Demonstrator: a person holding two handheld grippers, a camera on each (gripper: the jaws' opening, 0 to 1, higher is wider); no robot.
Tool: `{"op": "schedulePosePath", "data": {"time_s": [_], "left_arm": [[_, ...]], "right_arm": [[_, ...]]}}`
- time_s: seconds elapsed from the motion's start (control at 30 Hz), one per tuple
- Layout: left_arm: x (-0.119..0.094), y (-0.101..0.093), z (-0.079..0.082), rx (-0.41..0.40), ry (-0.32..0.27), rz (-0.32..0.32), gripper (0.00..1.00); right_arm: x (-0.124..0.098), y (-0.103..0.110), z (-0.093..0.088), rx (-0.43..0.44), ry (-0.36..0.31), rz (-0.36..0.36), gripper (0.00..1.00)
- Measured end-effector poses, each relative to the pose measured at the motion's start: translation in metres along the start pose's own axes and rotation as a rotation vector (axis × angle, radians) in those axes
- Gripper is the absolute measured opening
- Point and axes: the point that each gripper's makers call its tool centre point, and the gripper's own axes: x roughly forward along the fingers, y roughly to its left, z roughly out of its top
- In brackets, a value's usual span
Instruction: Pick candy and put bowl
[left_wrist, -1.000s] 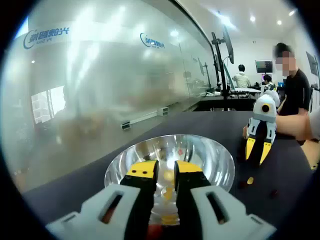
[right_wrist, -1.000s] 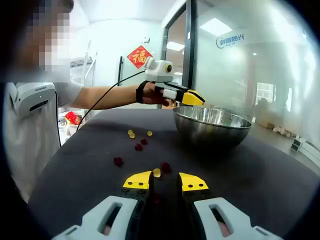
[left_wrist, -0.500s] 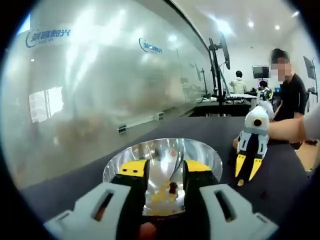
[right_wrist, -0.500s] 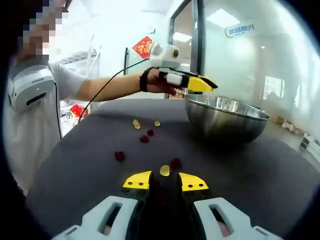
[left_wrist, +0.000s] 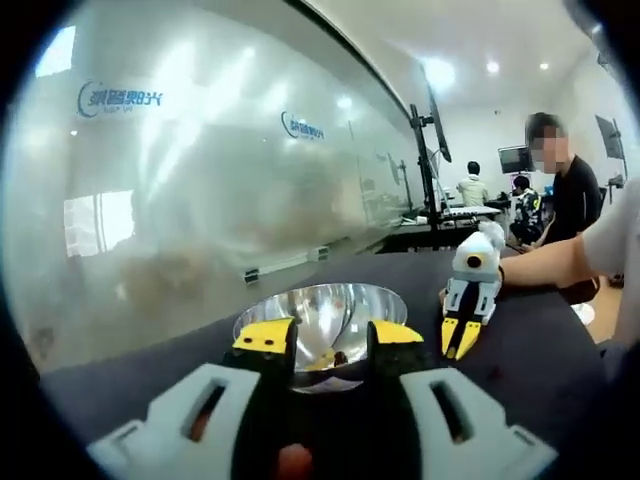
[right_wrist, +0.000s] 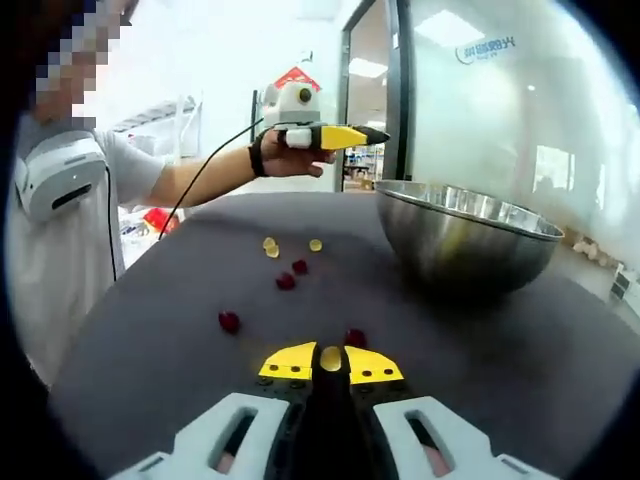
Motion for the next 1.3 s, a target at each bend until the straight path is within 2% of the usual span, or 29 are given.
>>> {"op": "schedulePosePath", "data": {"time_s": [0.17,0.2,0.27,0.3,0.33,0.4,0.43,0.53,0.67,0.83,1.0,1.17,1.3], "left_arm": [[-0.016,-0.005,-0.008,-0.004,-0.007,-0.003,0.22],[-0.022,-0.006,-0.009,-0.016,-0.020,0.003,0.22],[-0.033,-0.015,-0.014,-0.125,-0.040,0.015,0.22],[-0.037,-0.023,-0.013,-0.116,-0.059,-0.008,0.22],[-0.041,-0.034,-0.015,-0.058,-0.054,-0.034,0.22],[-0.044,-0.046,-0.029,0.014,-0.003,-0.057,0.23],[-0.043,-0.048,-0.035,0.020,0.006,-0.063,0.24],[-0.040,-0.041,-0.050,-0.070,0.009,-0.047,0.23],[-0.042,-0.028,-0.063,-0.104,0.014,-0.017,0.20],[-0.044,-0.024,-0.069,-0.094,0.029,-0.008,0.19],[-0.041,-0.027,-0.078,-0.062,0.056,-0.024,0.19],[-0.040,-0.031,-0.087,-0.041,0.093,-0.038,0.19],[-0.039,-0.032,-0.091,-0.027,0.109,-0.043,0.19]], "right_arm": [[-0.004,0.001,0.007,0.001,-0.022,-0.020,0.03],[-0.008,0.001,0.013,-0.004,-0.037,-0.029,0.03],[-0.021,0.000,0.035,-0.009,-0.120,-0.052,0.03],[-0.029,-0.002,0.045,-0.020,-0.152,-0.070,0.03],[-0.034,-0.005,0.051,-0.026,-0.168,-0.088,0.03],[-0.046,-0.019,0.069,-0.046,-0.208,-0.146,0.03],[-0.051,-0.027,0.079,-0.041,-0.233,-0.168,0.03],[-0.054,-0.052,0.103,-0.044,-0.255,-0.220,0.04],[-0.038,-0.089,0.125,-0.090,-0.203,-0.273,0.04],[-0.010,-0.123,0.129,-0.088,-0.138,-0.289,0.04],[0.014,-0.139,0.125,-0.085,-0.075,-0.263,0.04],[0.031,-0.147,0.107,-0.077,-0.002,-0.237,0.04],[0.038,-0.147,0.097,-0.066,0.027,-0.219,0.04]]}}
